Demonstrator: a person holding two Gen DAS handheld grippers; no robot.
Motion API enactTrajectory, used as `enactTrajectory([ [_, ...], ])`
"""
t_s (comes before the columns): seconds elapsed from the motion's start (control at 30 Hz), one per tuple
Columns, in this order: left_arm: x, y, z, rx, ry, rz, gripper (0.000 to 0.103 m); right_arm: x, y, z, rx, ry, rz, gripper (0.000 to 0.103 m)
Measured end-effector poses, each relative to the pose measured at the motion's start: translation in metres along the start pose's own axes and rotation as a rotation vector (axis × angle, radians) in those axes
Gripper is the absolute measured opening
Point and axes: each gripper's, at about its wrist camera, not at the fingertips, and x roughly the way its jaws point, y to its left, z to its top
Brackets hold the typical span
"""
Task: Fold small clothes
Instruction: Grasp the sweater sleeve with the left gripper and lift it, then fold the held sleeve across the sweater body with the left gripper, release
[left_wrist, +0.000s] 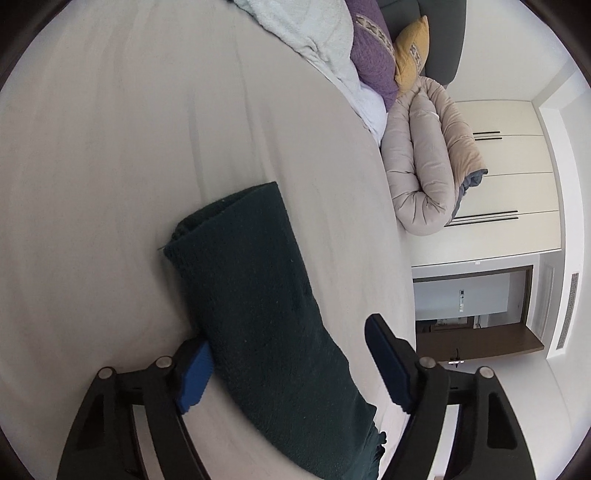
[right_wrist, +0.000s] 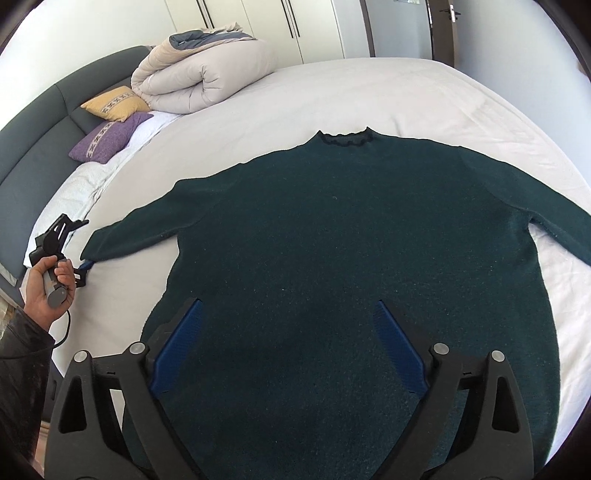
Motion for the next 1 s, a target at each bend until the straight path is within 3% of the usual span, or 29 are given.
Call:
enactTrajectory([
  [0.07,0.008,0.003,0.008,-0.017,0.005,0.01,0.051,0.002,0.001,0.0,-0.008,-0.01,0.002,0.087],
  [0.13,0.012,0.007,0.011,-0.035,0.009,0.027,0.017,0.003,-0.001,-0.001,-0.009,-0.012,0.004,0.086],
  [0.17,0.013,0.006,0.01,-0.024,0.009,0.047,0.008,0.005,-0.002,0.0,-0.007,-0.012,0.002,0.086],
  [0.2,0.013,0.002,0.008,0.005,0.001,0.061,0.006,0.003,-0.004,-0.001,-0.001,-0.012,0.001,0.084],
  [0.3,0.01,-0.033,-0.011,0.169,-0.029,0.09,0.007,0.003,-0.014,-0.002,0.021,-0.016,0.001,0.082],
  [0.4,0.016,-0.098,-0.055,0.456,-0.017,0.107,0.006,0.006,-0.028,-0.002,0.067,-0.014,0.012,0.081],
  [0.47,0.025,-0.146,-0.109,0.713,-0.004,0.129,0.006,0.009,-0.037,0.0,0.101,-0.011,0.022,0.079],
  [0.53,0.041,-0.183,-0.185,1.038,0.007,0.183,0.006,0.015,-0.049,0.004,0.149,-0.011,0.043,0.079],
  [0.63,0.064,-0.193,-0.284,1.38,0.013,0.258,0.006,0.024,-0.064,0.017,0.204,-0.011,0.095,0.079],
  [0.77,0.084,-0.169,-0.345,1.563,0.02,0.329,0.006,0.051,-0.079,0.048,0.279,0.033,0.222,0.079],
  [1.0,0.085,-0.147,-0.367,1.678,-0.009,0.374,0.007,0.133,-0.062,0.104,0.376,0.166,0.493,0.079],
])
